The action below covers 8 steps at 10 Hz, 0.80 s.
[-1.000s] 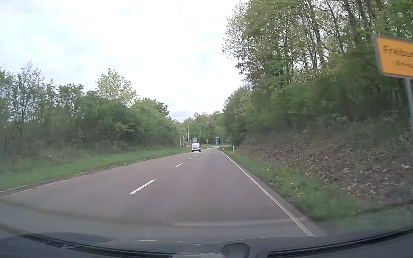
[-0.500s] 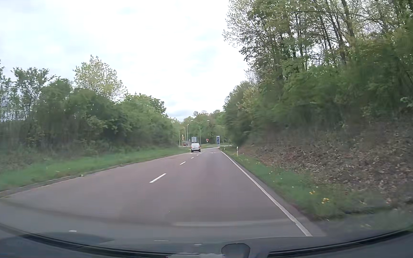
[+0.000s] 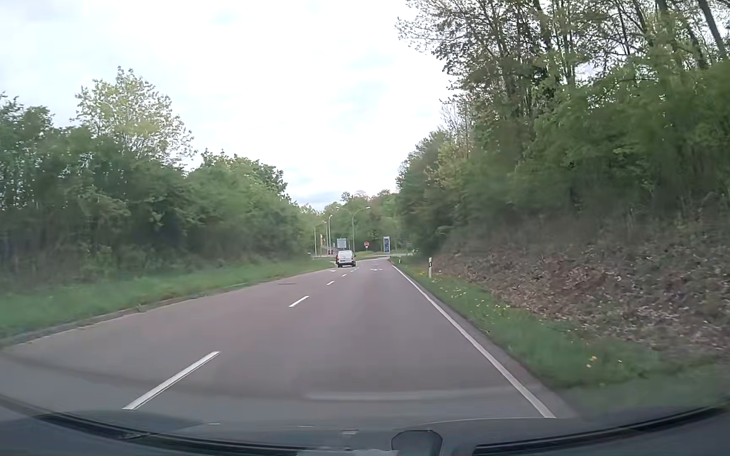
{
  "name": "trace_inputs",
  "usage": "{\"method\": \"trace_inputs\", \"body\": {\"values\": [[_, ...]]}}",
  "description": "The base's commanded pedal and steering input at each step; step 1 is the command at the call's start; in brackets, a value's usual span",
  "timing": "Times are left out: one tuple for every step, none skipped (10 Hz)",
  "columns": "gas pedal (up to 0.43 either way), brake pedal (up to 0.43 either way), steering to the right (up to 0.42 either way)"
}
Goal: Follow the waypoints while adhering to traffic rules and regulations
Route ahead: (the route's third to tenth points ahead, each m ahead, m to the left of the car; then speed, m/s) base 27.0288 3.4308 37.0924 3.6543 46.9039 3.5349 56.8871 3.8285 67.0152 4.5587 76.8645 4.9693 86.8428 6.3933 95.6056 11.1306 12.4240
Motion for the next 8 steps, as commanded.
{"method": "trace_inputs", "body": {"values": [[0.0,0.116,-0.004],[0.0,0.11,-0.004],[0.0,0.098,-0.004],[0.0,0.049,-0.004],[0.0,0.0,-0.004],[0.0,0.0,-0.004],[0.0,0.0,-0.004],[0.0,0.0,-0.004]]}}
